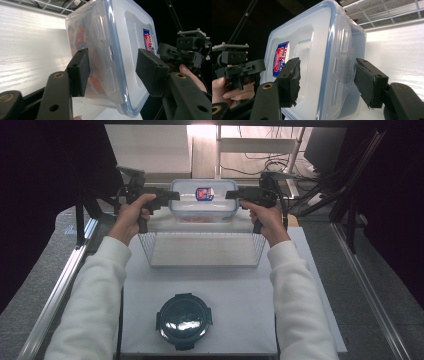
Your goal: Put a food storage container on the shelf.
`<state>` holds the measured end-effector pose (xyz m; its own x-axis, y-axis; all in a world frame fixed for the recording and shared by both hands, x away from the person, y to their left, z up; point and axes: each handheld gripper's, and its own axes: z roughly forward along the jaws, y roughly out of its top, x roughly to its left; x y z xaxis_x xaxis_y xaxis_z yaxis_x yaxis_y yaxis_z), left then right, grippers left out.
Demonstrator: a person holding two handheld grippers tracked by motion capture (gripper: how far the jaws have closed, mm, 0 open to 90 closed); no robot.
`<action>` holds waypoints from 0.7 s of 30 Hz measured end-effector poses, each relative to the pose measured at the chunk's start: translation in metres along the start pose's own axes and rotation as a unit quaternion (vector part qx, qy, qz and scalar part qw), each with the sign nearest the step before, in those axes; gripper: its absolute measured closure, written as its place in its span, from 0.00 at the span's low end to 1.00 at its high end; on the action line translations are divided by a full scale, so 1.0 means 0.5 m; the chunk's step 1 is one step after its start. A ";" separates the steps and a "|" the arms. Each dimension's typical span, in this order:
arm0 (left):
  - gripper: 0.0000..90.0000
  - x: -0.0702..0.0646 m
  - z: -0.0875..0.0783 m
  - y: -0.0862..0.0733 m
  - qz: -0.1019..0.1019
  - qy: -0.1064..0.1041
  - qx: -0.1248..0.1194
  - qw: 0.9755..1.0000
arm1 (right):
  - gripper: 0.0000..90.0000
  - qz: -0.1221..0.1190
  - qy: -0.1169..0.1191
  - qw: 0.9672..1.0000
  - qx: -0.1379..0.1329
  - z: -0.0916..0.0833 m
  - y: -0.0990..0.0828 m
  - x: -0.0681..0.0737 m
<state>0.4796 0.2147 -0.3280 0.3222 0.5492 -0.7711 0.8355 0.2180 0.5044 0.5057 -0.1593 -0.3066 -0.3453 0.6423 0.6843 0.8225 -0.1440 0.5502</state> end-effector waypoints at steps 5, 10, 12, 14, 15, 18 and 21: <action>0.47 0.006 0.007 0.001 -0.010 0.000 -0.005 1.000 | 0.42 0.014 -0.004 1.000 -0.003 0.007 0.001 -0.005; 0.44 0.010 0.016 0.000 -0.020 0.002 -0.008 1.000 | 0.40 0.036 -0.009 0.999 -0.009 0.014 0.002 -0.010; 0.43 0.010 0.018 0.000 -0.017 0.002 -0.009 1.000 | 0.40 0.037 -0.013 0.999 -0.012 0.015 0.002 -0.012; 0.42 0.009 0.018 -0.001 -0.015 0.002 -0.009 1.000 | 0.40 0.038 -0.014 0.999 -0.015 0.016 0.002 -0.010; 0.42 0.008 0.019 -0.002 -0.011 0.004 -0.010 1.000 | 0.40 0.038 -0.015 0.999 -0.016 0.016 0.001 -0.010; 0.34 -0.004 0.024 -0.006 0.014 0.018 -0.018 1.000 | 0.26 0.033 -0.028 0.999 -0.033 0.016 -0.003 -0.003; 0.20 -0.026 0.018 -0.015 0.041 0.032 -0.044 0.998 | 0.14 0.018 -0.033 0.998 -0.053 0.010 -0.012 0.010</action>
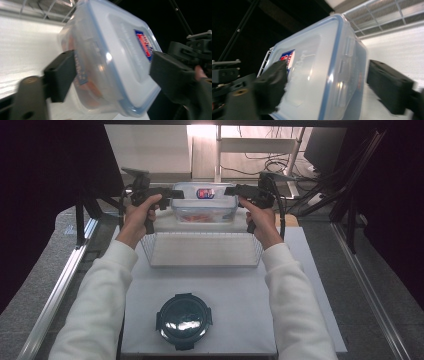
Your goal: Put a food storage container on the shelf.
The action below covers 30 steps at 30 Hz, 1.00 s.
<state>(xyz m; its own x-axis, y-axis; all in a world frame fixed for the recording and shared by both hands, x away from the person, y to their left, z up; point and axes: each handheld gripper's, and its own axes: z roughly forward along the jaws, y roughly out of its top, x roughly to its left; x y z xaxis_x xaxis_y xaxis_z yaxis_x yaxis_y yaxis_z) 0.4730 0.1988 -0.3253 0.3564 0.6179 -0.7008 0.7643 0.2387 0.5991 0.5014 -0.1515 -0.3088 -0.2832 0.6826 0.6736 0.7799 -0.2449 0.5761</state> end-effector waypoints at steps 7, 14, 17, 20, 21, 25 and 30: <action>0.15 -0.058 -0.052 -0.033 0.077 0.027 -0.043 0.996 | 0.06 -0.047 -0.012 0.998 -0.035 -0.037 -0.035 0.036; 0.17 -0.079 -0.106 -0.096 0.124 0.027 -0.041 0.991 | 0.08 -0.118 -0.010 0.992 -0.041 -0.094 -0.076 0.049; 0.19 -0.084 -0.131 -0.126 0.139 0.024 -0.040 0.989 | 0.10 -0.148 0.000 0.988 -0.036 -0.120 -0.096 0.044; 0.20 -0.087 -0.151 -0.157 0.162 0.029 -0.034 0.986 | 0.12 -0.190 -0.012 0.981 -0.038 -0.145 -0.118 0.036; 0.20 -0.087 -0.156 -0.168 0.169 0.025 -0.031 0.985 | 0.13 -0.198 -0.009 0.980 -0.036 -0.153 -0.125 0.031; 0.22 -0.082 -0.170 -0.220 0.204 0.042 -0.015 0.978 | 0.15 -0.220 0.004 0.975 -0.023 -0.183 -0.161 0.014; 0.23 -0.060 -0.178 -0.291 0.230 0.054 0.007 0.972 | 0.16 -0.248 0.010 0.969 -0.011 -0.210 -0.218 -0.006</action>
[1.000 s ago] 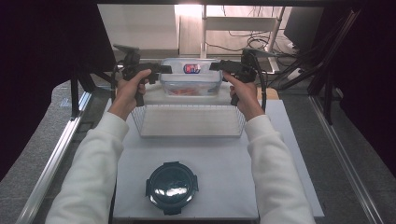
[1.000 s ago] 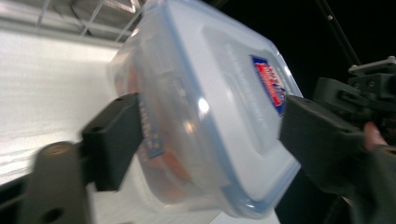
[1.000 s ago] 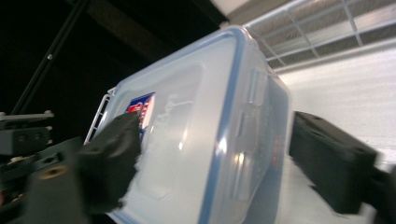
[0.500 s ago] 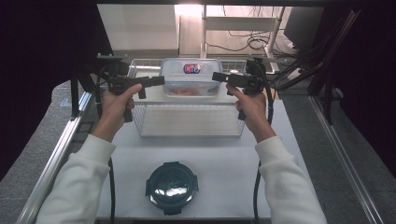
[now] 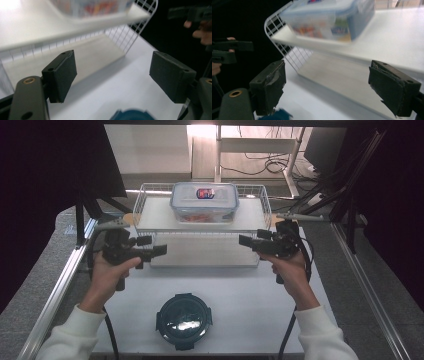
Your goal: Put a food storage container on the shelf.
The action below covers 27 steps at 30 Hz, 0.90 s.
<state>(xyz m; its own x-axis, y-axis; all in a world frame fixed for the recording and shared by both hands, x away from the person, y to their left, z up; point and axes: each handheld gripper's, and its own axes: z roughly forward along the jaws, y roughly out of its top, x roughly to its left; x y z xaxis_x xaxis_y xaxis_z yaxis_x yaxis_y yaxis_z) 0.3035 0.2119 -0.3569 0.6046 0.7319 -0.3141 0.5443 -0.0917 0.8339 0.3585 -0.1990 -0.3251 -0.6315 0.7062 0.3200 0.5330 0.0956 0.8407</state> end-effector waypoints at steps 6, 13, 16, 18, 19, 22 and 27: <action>0.24 -0.010 -0.003 -0.078 0.014 0.009 0.013 1.000 | 0.19 -0.037 -0.014 0.999 0.014 -0.017 -0.084 -0.005; 0.25 -0.018 -0.003 -0.137 0.005 0.001 0.013 1.000 | 0.21 -0.023 -0.012 0.999 0.027 -0.027 -0.164 -0.019; 0.26 -0.021 -0.006 -0.148 0.007 0.012 0.014 1.000 | 0.22 -0.022 -0.024 0.999 0.036 -0.027 -0.187 -0.021; 0.26 -0.021 -0.009 -0.156 0.006 0.018 0.016 1.000 | 0.22 -0.023 -0.024 0.998 0.045 -0.026 -0.200 -0.021; 0.26 -0.021 -0.010 -0.160 0.008 0.021 0.020 1.000 | 0.22 -0.025 -0.024 0.998 0.050 -0.026 -0.207 -0.021; 0.26 -0.020 -0.013 -0.175 0.006 0.024 0.031 0.999 | 0.23 -0.033 -0.025 0.997 0.062 -0.025 -0.225 -0.020; 0.25 -0.014 -0.008 -0.204 -0.003 0.022 0.055 0.998 | 0.24 -0.051 -0.040 0.995 0.082 -0.018 -0.250 -0.015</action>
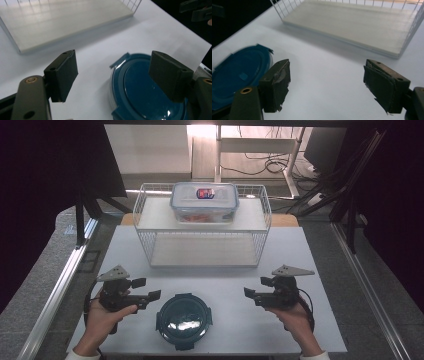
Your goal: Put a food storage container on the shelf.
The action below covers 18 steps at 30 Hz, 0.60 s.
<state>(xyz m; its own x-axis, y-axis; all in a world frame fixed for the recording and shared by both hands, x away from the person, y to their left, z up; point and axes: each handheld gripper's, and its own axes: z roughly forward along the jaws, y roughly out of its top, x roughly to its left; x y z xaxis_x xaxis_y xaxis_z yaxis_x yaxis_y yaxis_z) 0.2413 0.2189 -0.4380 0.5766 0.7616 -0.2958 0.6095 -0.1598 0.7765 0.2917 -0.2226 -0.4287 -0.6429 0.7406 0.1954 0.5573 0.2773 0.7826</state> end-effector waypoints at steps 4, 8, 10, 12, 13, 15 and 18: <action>0.25 0.008 0.001 -0.020 -0.008 0.005 0.008 1.000 | 0.25 -0.002 -0.001 1.000 0.009 0.005 -0.014 0.003; 0.26 0.014 0.005 -0.036 -0.016 0.003 0.021 1.000 | 0.25 -0.001 -0.001 1.000 0.018 0.007 -0.024 0.002; 0.26 0.015 0.008 -0.040 -0.015 0.004 0.026 1.000 | 0.25 0.001 -0.001 1.000 0.022 0.008 -0.028 0.001; 0.26 0.015 0.010 -0.041 -0.014 0.005 0.028 0.999 | 0.26 0.001 -0.002 1.000 0.026 0.009 -0.030 0.001; 0.26 0.015 0.011 -0.041 -0.015 0.005 0.028 0.999 | 0.26 0.001 -0.003 1.000 0.028 0.010 -0.031 0.001; 0.26 0.013 0.012 -0.041 -0.015 0.005 0.029 0.999 | 0.26 0.001 -0.003 1.000 0.029 0.012 -0.033 0.001; 0.26 0.012 0.011 -0.041 -0.014 0.006 0.028 0.999 | 0.26 0.002 -0.003 1.000 0.031 0.013 -0.034 0.001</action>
<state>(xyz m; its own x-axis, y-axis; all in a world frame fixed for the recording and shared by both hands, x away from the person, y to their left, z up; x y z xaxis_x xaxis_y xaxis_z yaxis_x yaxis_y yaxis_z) 0.2353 0.2231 -0.4589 0.5532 0.7735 -0.3094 0.6548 -0.1741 0.7355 0.2854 -0.2230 -0.4454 -0.6380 0.7453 0.1938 0.5904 0.3118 0.7444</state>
